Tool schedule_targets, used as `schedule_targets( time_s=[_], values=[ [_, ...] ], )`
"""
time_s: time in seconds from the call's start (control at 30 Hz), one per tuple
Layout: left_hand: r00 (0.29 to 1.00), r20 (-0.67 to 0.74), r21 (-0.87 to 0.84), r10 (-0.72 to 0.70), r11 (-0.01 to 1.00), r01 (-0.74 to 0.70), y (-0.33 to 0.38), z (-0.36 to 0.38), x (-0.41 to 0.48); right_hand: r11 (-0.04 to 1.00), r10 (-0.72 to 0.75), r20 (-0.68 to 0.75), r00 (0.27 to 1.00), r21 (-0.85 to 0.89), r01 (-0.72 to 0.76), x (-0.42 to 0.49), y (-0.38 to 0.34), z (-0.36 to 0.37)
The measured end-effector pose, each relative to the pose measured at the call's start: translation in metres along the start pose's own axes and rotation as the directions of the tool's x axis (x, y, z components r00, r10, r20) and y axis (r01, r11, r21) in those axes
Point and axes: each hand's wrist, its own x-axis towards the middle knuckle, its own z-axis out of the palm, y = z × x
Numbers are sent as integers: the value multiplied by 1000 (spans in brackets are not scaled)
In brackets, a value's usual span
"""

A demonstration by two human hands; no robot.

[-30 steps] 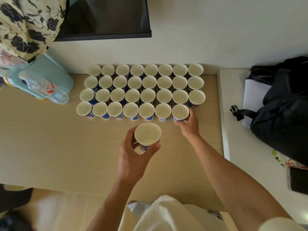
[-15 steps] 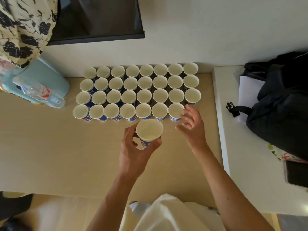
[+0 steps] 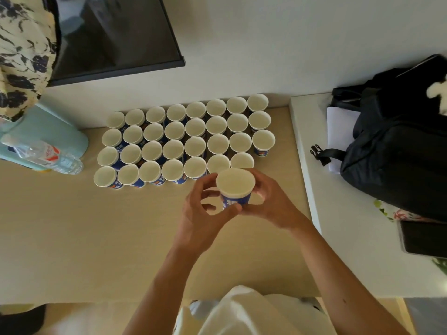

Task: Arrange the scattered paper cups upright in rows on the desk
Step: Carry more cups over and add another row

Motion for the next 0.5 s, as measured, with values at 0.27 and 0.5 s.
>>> schedule_targets(
  time_s=[0.27, 0.5],
  values=[
    [990, -83, -93, -112, 990, 105, -12, 4, -10, 987, 154, -498, 854, 43, -153, 22, 62, -44],
    [985, -106, -118, -133, 986, 121, -12, 3, -14, 946, 135, -533, 835, -182, -269, 50, 103, -52]
  ],
)
